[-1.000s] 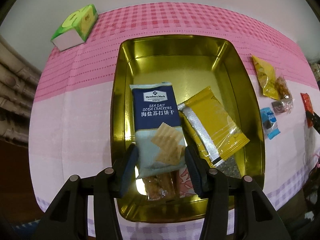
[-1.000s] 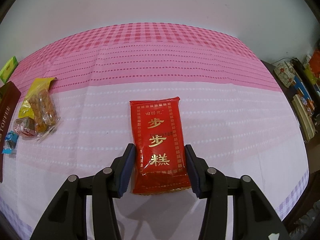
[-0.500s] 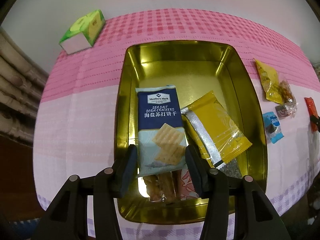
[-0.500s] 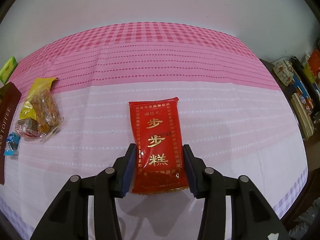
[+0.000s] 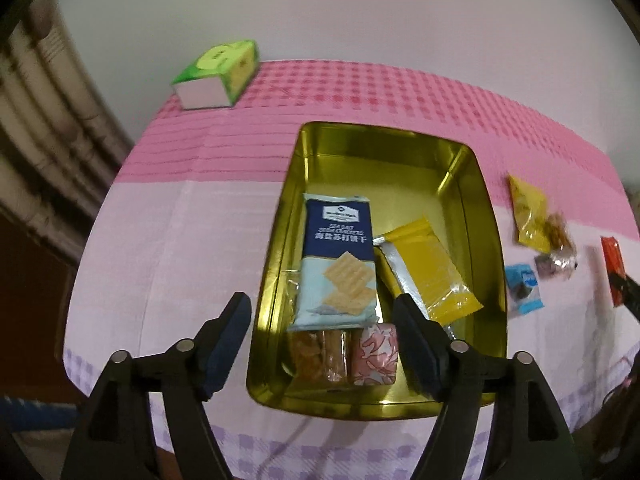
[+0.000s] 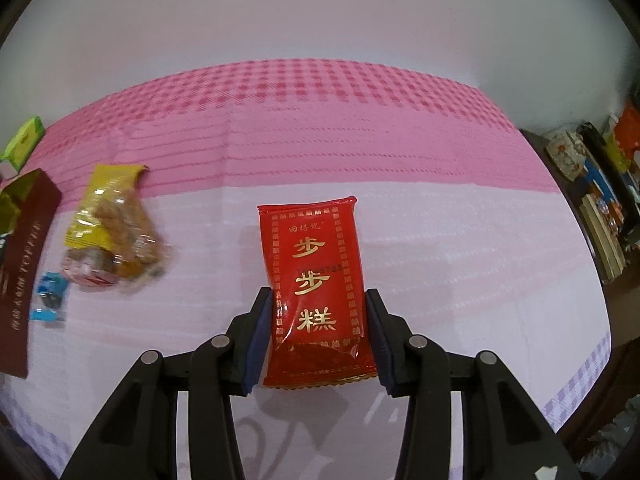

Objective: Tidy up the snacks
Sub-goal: 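Carry the red packet into the tin beside the crackers and open the right tool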

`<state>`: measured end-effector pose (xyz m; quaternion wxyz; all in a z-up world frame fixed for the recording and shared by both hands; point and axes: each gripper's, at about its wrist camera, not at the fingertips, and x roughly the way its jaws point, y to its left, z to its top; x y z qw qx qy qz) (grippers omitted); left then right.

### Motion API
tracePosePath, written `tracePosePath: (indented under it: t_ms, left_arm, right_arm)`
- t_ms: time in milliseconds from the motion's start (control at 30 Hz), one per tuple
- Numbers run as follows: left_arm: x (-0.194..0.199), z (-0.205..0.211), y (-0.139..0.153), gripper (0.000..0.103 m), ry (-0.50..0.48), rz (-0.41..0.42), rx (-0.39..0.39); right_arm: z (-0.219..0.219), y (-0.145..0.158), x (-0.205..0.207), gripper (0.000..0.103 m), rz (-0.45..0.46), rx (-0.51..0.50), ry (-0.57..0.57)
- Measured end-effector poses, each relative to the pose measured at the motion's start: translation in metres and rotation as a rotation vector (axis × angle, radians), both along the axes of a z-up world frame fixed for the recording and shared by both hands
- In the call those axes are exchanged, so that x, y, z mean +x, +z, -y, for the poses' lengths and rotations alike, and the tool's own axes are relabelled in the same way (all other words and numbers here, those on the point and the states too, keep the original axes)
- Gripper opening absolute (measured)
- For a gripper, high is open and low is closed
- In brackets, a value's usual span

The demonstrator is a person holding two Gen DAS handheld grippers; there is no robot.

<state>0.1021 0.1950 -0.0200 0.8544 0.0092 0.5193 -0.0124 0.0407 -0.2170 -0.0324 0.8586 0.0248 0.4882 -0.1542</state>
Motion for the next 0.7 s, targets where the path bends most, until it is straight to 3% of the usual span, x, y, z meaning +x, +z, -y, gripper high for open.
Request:
tracePosePath:
  t_ms: [100, 400, 700]
  left_arm:
    - [-0.003, -0.008, 0.0, 0.075, 0.033, -0.002, -0.013]
    - [-0.019, -0.045, 0.007, 0.075, 0.116, 0.05, 0.071]
    - [-0.028, -0.049, 0.001, 0.075, 0.068, 0.048, 0.139]
  right_arm:
    - [-0.021, 0.012, 0.005, 0.041, 0.021, 0.008, 0.033]
    - [-0.106, 0.049, 0.023, 0.041, 0.084, 0.071, 0.167]
    - [-0.215, 0.047, 0.039, 0.041, 0.051, 0.106, 0.339]
